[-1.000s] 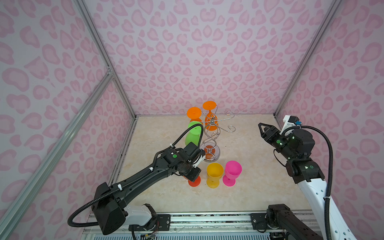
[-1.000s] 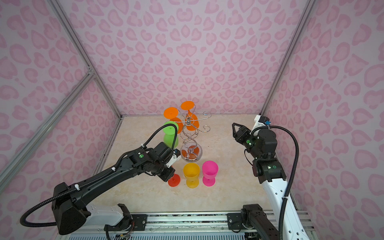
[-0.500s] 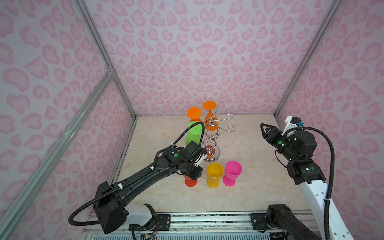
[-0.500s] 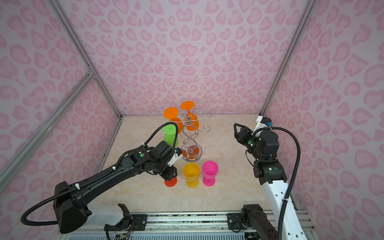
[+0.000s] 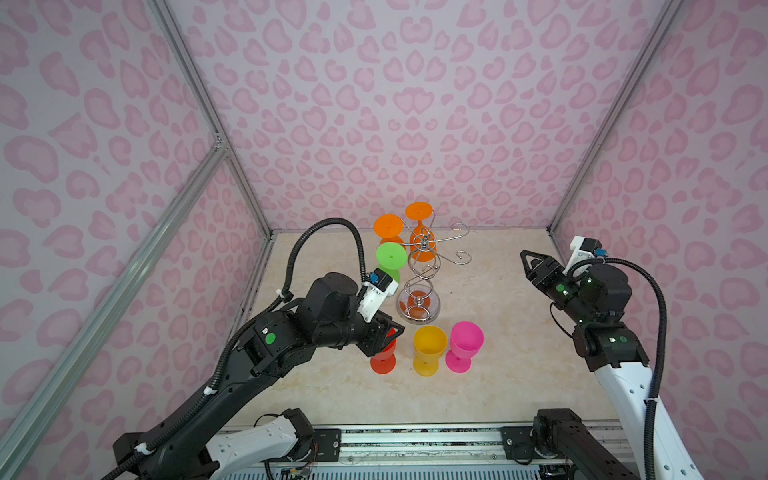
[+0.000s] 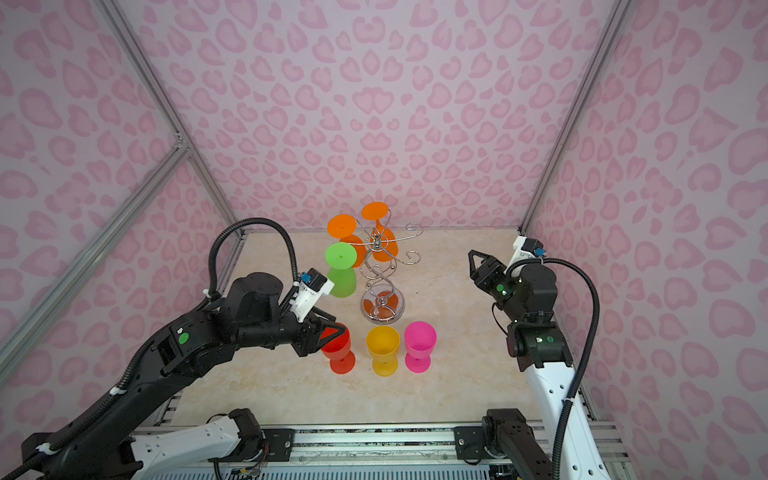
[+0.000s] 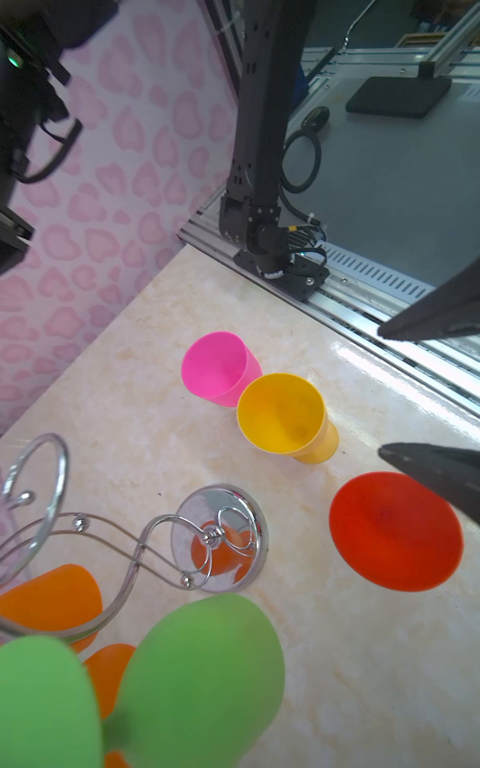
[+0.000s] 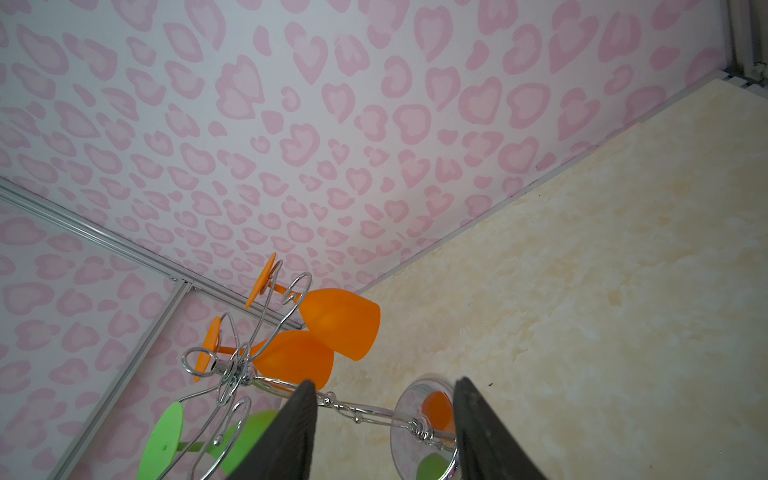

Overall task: Take the wine glass off the wine glass rack
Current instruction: 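Open the left gripper and lift it away from the red glass, then reach the left gripper to the green glass's foot on the rack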

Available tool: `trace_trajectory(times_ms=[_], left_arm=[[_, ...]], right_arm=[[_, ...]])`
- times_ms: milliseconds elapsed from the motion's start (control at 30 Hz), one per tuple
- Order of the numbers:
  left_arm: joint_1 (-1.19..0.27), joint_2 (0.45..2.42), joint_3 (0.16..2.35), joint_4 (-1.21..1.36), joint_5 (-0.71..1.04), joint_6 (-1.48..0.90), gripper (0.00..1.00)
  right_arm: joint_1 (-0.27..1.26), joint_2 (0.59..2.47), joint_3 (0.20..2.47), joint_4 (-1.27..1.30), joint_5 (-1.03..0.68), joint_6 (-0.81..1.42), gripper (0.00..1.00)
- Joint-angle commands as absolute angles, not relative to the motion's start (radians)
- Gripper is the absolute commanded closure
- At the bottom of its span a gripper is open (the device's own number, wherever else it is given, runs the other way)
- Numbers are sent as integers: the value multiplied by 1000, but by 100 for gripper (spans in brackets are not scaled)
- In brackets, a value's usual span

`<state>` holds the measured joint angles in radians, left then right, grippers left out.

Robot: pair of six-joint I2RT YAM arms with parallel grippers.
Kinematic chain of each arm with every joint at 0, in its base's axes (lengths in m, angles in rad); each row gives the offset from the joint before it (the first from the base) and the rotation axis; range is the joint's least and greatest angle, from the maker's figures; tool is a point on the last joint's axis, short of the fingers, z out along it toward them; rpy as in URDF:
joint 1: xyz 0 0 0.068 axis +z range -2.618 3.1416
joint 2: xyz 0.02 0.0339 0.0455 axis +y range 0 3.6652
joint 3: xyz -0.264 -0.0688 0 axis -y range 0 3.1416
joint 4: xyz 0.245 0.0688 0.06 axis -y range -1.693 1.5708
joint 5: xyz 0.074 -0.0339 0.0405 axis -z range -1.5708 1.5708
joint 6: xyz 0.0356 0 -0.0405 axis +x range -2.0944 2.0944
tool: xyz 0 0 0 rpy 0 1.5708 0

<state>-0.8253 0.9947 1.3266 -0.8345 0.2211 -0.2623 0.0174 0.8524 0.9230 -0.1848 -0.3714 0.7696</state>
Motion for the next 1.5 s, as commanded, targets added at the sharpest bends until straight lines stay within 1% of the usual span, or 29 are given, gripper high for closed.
trace_trajectory(times_ms=[0, 67, 233, 333, 400, 500, 833, 1000, 1167, 1467], left_arm=[[-771, 949, 1331, -684, 243, -373, 58], [-703, 917, 1304, -595, 302, -439, 57], [-475, 872, 1174, -344, 489, -695, 52], [-388, 891, 1102, -187, 611, -848, 50], [-364, 911, 1065, -110, 647, -924, 50], [-341, 940, 1021, -23, 664, -1003, 50], [-331, 1026, 1015, 64, 666, -1058, 52], [-331, 1045, 1024, 47, 651, -1038, 53], [-331, 1040, 1052, -38, 613, -970, 55], [-331, 1060, 1057, -58, 599, -941, 55]], right_arm=[[15, 850, 917, -151, -387, 781, 46], [14, 848, 918, -151, -390, 779, 46], [5, 844, 917, -152, -397, 779, 46], [-1, 842, 913, -150, -402, 783, 46], [-6, 841, 911, -148, -408, 785, 46], [-11, 835, 908, -147, -411, 787, 46], [-32, 831, 896, -141, -424, 795, 46], [-44, 828, 894, -141, -431, 795, 46], [-51, 830, 888, -134, -440, 798, 46], [-55, 835, 872, -114, -447, 811, 46]])
